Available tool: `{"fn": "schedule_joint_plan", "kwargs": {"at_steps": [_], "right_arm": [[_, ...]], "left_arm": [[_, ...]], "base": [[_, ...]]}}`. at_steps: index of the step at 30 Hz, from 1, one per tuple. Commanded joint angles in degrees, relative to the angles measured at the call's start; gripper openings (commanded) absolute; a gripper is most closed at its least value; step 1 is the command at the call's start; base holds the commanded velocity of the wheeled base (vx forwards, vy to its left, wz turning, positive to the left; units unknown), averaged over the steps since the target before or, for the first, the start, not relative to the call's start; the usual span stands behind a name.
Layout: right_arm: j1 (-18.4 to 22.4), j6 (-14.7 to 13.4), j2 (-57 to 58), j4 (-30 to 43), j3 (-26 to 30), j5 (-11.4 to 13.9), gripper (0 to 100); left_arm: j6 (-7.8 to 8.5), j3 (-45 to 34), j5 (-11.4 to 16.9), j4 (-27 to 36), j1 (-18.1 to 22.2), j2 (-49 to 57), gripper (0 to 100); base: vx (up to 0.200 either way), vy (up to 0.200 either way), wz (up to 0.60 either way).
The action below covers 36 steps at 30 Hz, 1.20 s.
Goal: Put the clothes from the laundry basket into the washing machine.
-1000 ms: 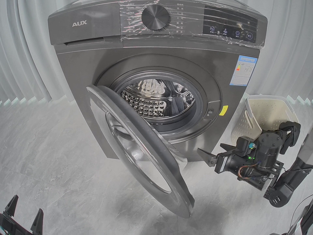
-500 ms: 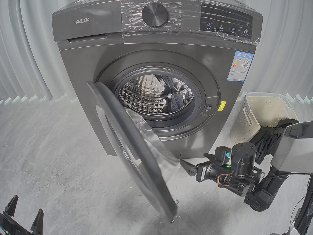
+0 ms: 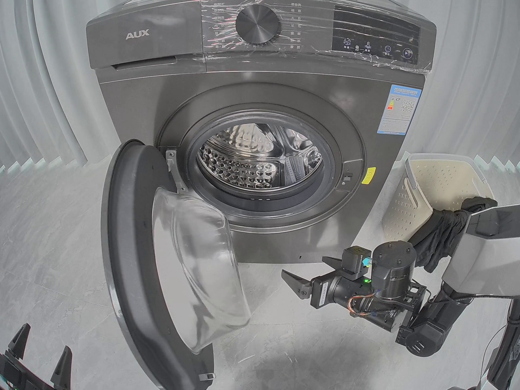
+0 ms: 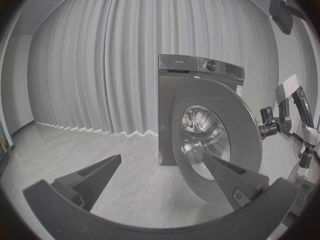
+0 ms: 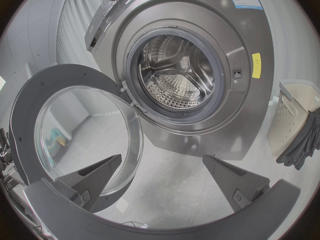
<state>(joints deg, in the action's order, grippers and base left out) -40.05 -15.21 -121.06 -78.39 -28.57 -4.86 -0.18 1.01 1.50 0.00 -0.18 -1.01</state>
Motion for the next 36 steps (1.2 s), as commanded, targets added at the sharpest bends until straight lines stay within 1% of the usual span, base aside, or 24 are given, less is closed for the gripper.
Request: {"fn": "schedule_joint_plan", "kwargs": {"at_steps": [1, 3, 8, 11, 14, 15, 16, 17, 23, 27, 28, 33, 36], "right_arm": [[-0.7, 0.0, -0.2, 0.7, -3.0, 0.1, 100], [-1.2, 0.1, -0.8, 1.3, -4.6, 0.5, 100], [-1.3, 0.2, -3.3, 5.5, -9.9, 0.9, 100], [-2.3, 0.1, -4.4, 8.2, -12.7, 1.7, 100], [-3.1, 0.1, -5.2, 9.4, -14.6, 1.9, 100], [-4.2, 0.1, -5.7, 10.2, -16.0, 1.9, 100], [-4.3, 0.1, -5.8, 10.3, -16.1, 1.9, 100], [-4.9, 0.1, -6.4, 11.1, -17.3, 1.9, 100], [-7.0, 0.1, -9.1, 11.2, -20.5, 1.8, 100], [-7.5, 0.3, -11.3, 10.5, -23.5, 1.7, 100], [-7.5, 0.3, -11.3, 10.5, -23.5, 1.7, 100], [-10.1, 0.4, -12.1, 10.5, -26.1, 2.0, 100], [-9.9, 0.4, -11.9, 11.5, -27.1, 2.4, 100]], "left_arm": [[-0.17, -0.9, 0.1, 0.0, 0.0, 1.0, 100], [-0.26, -0.9, 0.0, 0.0, 0.0, 1.0, 100], [0.01, -0.9, 0.0, 0.0, 0.0, 1.0, 100], [0.01, -0.9, 0.0, 0.0, 0.0, 1.0, 100], [0.01, -0.9, 0.0, 0.0, 0.0, 1.0, 100], [0.01, -0.9, 0.0, 0.0, 0.0, 1.0, 100], [0.01, -0.9, 0.0, 0.0, 0.0, 1.0, 100], [0.01, -0.9, 0.0, 0.0, 0.0, 1.0, 100], [0.09, -0.9, 0.0, 0.0, 0.0, 1.0, 100], [0.01, -0.9, 0.0, 0.0, 0.0, 1.0, 100], [0.01, -0.9, 0.0, 0.0, 0.0, 1.0, 100], [0.01, -0.9, 0.0, 0.0, 0.0, 1.0, 100], [0.01, -0.9, 0.0, 0.0, 0.0, 1.0, 100]], "base": [[-0.200, 0.000, 0.00], [-0.200, 0.000, 0.00], [-0.200, 0.000, 0.00], [0.000, 0.000, 0.00], [0.000, 0.000, 0.00], [0.000, 0.000, 0.00], [0.000, 0.000, 0.00], [0.000, 0.000, 0.00], [0.000, 0.000, 0.00], [0.000, 0.000, 0.00], [0.000, 0.000, 0.00], [0.000, 0.000, 0.00], [0.000, 0.000, 0.00]]}}
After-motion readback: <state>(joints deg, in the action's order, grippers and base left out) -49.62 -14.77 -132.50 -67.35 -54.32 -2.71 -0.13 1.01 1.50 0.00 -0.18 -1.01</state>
